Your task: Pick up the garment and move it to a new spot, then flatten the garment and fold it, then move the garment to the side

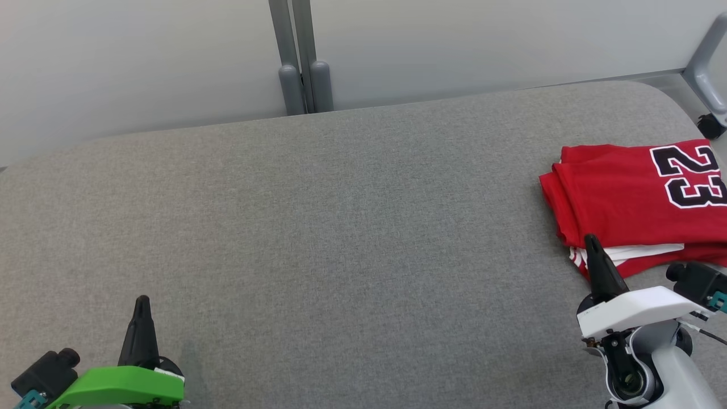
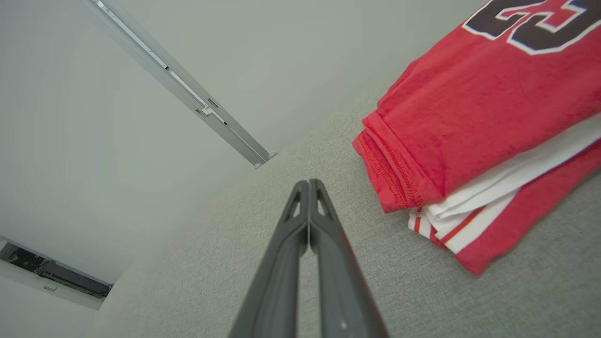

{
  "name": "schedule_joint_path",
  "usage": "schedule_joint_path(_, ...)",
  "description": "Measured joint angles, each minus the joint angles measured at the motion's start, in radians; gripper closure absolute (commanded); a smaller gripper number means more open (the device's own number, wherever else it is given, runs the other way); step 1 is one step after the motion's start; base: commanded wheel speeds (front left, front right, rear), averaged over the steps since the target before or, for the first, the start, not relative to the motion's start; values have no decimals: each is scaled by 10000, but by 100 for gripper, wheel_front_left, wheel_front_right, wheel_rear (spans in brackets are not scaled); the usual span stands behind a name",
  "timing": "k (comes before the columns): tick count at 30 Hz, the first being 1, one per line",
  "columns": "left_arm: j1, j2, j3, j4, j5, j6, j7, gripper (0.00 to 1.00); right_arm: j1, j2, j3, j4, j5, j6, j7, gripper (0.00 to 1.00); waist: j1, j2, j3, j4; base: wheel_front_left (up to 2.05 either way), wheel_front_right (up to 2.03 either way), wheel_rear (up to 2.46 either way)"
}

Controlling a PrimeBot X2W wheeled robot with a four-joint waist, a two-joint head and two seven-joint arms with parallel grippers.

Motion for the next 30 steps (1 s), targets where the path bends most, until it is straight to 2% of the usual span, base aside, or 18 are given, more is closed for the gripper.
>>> schedule_joint_path(30, -411, -107, 182, -46, -3444, 0, 957, 100, 111, 355, -552, -307, 3469, -2, 955, 100, 0, 0, -63, 208, 0, 0, 0)
